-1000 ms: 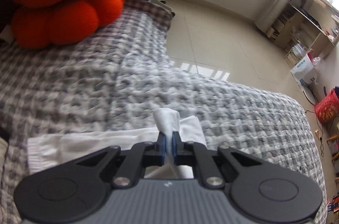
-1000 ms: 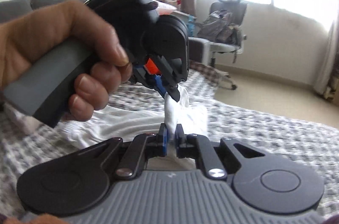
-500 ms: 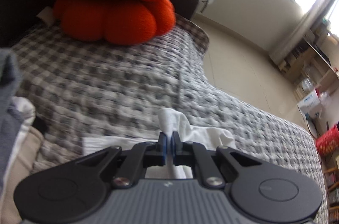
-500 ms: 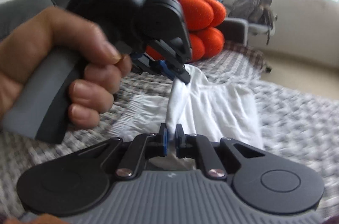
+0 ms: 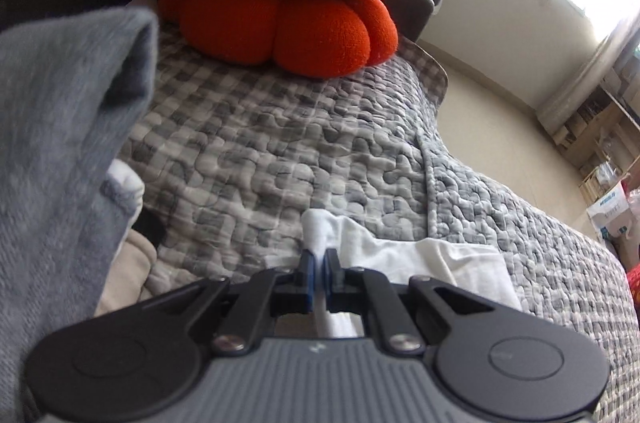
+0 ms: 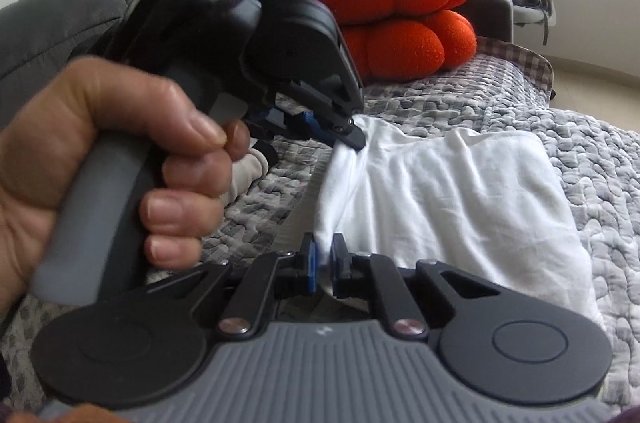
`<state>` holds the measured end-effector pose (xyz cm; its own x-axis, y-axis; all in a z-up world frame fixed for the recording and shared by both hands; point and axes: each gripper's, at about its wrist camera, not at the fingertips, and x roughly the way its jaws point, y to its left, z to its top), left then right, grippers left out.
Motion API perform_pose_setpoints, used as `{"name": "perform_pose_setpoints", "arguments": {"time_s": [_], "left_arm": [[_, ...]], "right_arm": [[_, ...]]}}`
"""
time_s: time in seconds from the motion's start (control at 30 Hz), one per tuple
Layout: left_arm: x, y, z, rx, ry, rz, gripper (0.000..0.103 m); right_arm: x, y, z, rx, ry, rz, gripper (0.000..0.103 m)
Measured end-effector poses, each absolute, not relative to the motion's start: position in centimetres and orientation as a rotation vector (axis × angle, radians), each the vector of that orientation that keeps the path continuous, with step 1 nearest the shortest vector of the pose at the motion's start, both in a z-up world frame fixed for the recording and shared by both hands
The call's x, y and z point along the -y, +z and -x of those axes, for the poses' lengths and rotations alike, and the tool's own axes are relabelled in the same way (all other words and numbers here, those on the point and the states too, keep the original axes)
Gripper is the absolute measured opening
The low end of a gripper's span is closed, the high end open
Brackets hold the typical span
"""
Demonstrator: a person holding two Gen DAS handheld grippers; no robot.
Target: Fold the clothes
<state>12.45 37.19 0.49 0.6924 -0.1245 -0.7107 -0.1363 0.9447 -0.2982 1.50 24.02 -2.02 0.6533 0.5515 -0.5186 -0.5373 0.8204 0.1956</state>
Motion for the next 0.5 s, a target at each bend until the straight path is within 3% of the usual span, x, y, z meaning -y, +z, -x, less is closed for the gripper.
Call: {"name": "perform_pose_setpoints", "arguments": {"time_s": [0.37, 0.5], "left_arm": [[-37.5, 0.7, -12.4, -0.812, 0.007, 0.296, 0.005], [-38.2, 0.3, -12.0, -0.843, 0.025, 0.339, 0.007]], "right_arm": [[-23.3, -3.0, -4.4, -0.688, 0.682, -0.186, 0.011], [-21.4, -3.0, -4.4, -0.753, 0.745, -0.272, 0.023]]}}
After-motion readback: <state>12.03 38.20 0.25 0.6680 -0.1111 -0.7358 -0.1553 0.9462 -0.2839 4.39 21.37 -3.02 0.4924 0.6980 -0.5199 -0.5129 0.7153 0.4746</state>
